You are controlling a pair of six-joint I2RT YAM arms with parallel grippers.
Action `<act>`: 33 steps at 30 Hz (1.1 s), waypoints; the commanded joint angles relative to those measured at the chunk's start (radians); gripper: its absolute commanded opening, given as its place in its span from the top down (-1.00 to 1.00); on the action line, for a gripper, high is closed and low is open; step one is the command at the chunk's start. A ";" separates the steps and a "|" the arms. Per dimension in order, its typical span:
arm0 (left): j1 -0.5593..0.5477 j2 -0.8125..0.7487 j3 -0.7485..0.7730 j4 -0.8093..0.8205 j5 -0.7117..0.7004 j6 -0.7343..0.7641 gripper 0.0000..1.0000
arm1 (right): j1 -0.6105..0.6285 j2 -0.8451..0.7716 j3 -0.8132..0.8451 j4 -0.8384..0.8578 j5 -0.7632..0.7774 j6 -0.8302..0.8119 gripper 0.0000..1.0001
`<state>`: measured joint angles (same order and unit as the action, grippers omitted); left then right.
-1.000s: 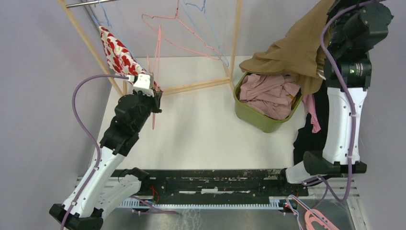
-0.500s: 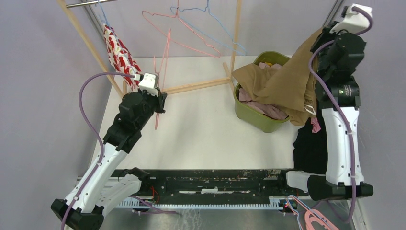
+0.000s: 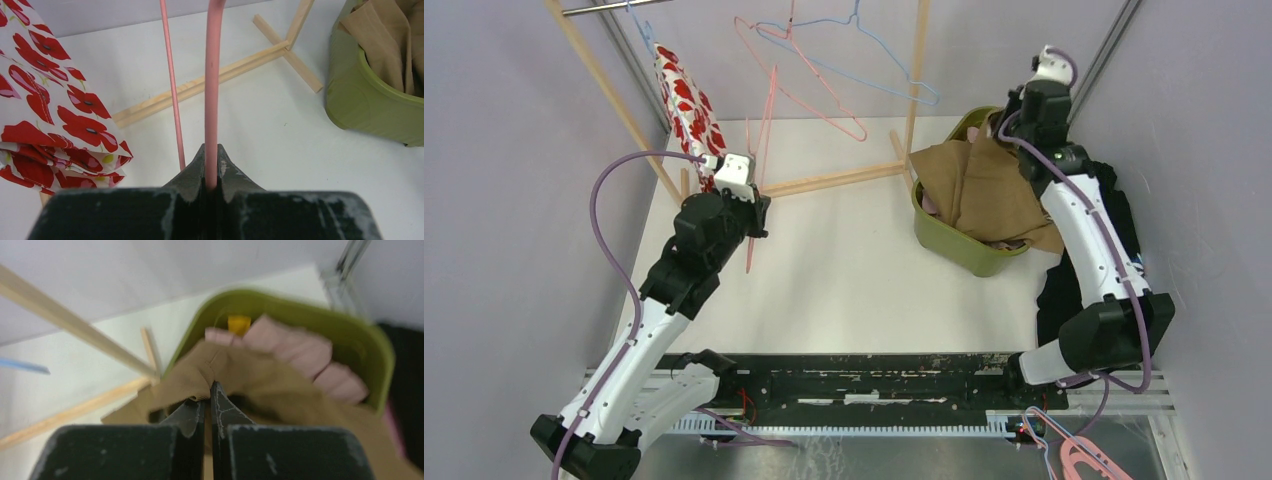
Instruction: Remove the skirt from the hanger
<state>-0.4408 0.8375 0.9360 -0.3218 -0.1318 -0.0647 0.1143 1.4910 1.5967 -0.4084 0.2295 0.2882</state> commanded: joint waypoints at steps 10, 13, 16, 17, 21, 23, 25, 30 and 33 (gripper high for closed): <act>-0.003 0.025 0.114 -0.042 -0.083 -0.016 0.94 | 0.085 0.331 -0.309 -0.120 0.010 0.421 0.99; -0.003 0.053 0.156 -0.061 -0.093 -0.009 0.94 | 0.086 0.479 -0.208 -0.170 -0.036 0.432 0.99; -0.002 0.071 0.190 -0.059 -0.106 -0.005 0.94 | 0.097 0.460 -0.232 -0.171 -0.027 0.443 0.71; -0.002 0.073 0.197 -0.051 -0.113 -0.006 0.94 | 0.102 0.442 -0.230 -0.192 -0.002 0.428 0.54; -0.001 0.091 0.213 -0.016 -0.129 -0.009 0.94 | 0.107 0.342 -0.201 -0.314 0.076 0.347 0.08; -0.002 0.105 0.226 -0.013 -0.140 -0.007 0.94 | 0.106 0.261 -0.202 -0.349 0.107 0.311 -0.08; -0.002 0.117 0.240 -0.011 -0.153 0.003 0.94 | 0.107 0.164 -0.214 -0.350 0.124 0.283 -0.16; -0.001 0.154 0.300 -0.016 -0.261 -0.010 0.94 | 0.112 0.000 -0.180 -0.396 0.136 0.223 -0.40; -0.002 0.171 0.344 -0.046 -0.259 -0.061 0.94 | 0.128 -0.042 -0.150 -0.421 0.164 0.187 -0.41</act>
<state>-0.4408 1.0016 1.1870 -0.4038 -0.3367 -0.0643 0.2291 1.5028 1.3918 -0.7696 0.3210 0.5465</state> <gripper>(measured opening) 0.067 0.700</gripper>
